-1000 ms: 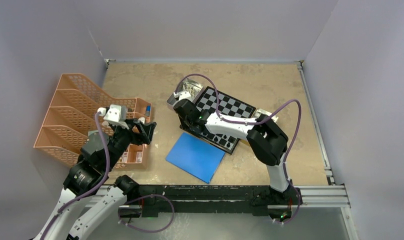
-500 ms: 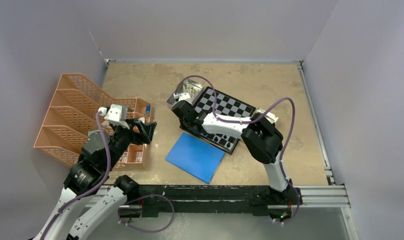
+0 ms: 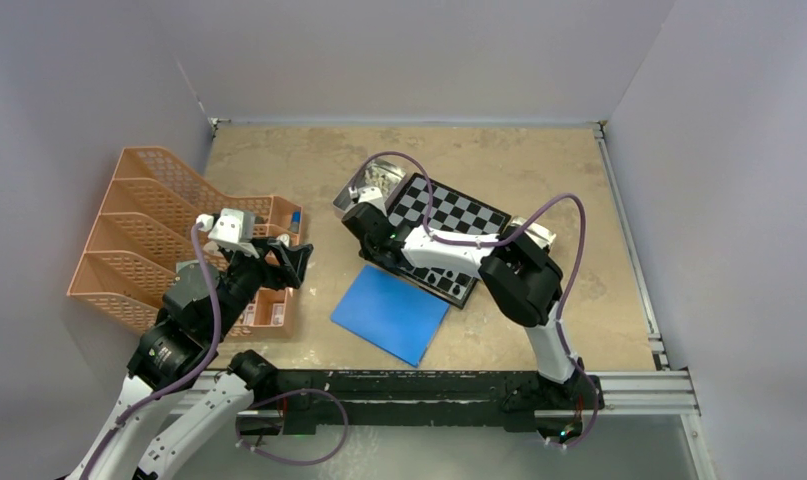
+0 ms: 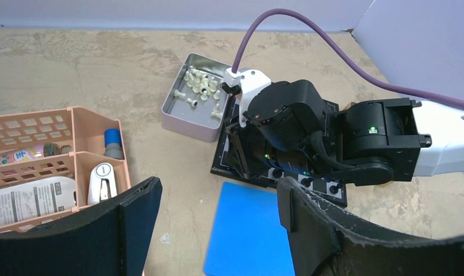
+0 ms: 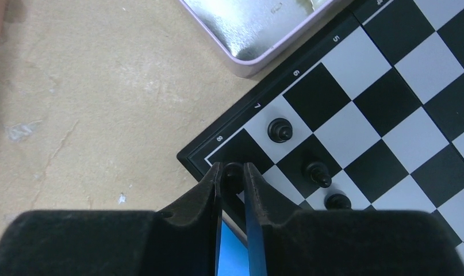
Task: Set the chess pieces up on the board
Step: Place the chess piece on the chessboard.
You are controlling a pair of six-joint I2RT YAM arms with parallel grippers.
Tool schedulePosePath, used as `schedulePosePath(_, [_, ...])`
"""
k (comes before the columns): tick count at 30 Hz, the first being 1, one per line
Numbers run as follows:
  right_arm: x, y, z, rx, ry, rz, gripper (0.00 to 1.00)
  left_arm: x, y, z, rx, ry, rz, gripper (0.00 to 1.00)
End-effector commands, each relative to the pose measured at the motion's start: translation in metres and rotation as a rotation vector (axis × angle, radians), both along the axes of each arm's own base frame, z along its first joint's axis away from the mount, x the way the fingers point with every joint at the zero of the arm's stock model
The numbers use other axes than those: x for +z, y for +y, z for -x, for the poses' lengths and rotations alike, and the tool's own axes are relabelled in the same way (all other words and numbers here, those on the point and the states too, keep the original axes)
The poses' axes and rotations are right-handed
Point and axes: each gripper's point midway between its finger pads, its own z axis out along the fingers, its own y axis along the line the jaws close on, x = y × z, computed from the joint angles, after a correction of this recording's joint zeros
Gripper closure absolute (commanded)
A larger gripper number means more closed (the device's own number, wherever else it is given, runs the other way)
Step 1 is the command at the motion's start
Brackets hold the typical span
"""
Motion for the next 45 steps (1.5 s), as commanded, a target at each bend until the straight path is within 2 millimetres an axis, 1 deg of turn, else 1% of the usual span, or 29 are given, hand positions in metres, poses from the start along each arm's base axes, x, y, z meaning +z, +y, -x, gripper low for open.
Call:
schedulePosePath(1, [0.001,-0.008,-0.007,-0.046,-0.016,0.021,0.78,0.009,-0.002,-0.002,-0.005,-0.030,0.021,0.27])
schedulePosePath(13, [0.005,-0.006,-0.010,-0.050,-0.025,0.009,0.77,0.010,-0.003,-0.002,-0.010,-0.031,0.024,0.27])
schedulePosePath(17, [0.009,-0.004,-0.010,-0.043,-0.030,-0.007,0.74,0.009,-0.004,-0.003,-0.010,-0.030,0.023,0.27])
schedulePosePath(25, [0.010,-0.002,-0.012,-0.043,-0.032,-0.010,0.75,0.009,-0.003,-0.002,-0.011,-0.032,0.025,0.27])
schedulePosePath(28, [0.015,0.000,-0.013,-0.039,-0.041,-0.023,0.74,0.010,-0.003,-0.002,-0.009,-0.033,0.025,0.27])
schedulePosePath(30, [0.019,0.001,-0.014,-0.036,-0.050,-0.032,0.71,0.009,-0.003,-0.002,-0.009,-0.032,0.024,0.27])
schedulePosePath(34, [0.033,0.000,-0.014,-0.037,-0.066,-0.050,0.65,0.008,-0.004,-0.003,-0.007,-0.025,0.021,0.27])
schedulePosePath(37, [0.052,0.000,-0.014,-0.032,-0.092,-0.081,0.60,0.003,-0.007,-0.006,-0.007,0.002,0.023,0.27])
schedulePosePath(41, [0.081,-0.003,-0.012,-0.018,-0.125,-0.114,0.59,0.000,-0.017,-0.007,-0.046,0.047,0.029,0.27])
schedulePosePath(42, [0.091,-0.005,-0.012,-0.020,-0.138,-0.128,0.59,-0.001,-0.019,-0.006,-0.054,0.061,0.030,0.27])
schedulePosePath(45, [0.107,-0.017,-0.016,-0.035,-0.161,-0.154,0.59,-0.008,-0.028,-0.005,-0.087,0.103,0.039,0.27])
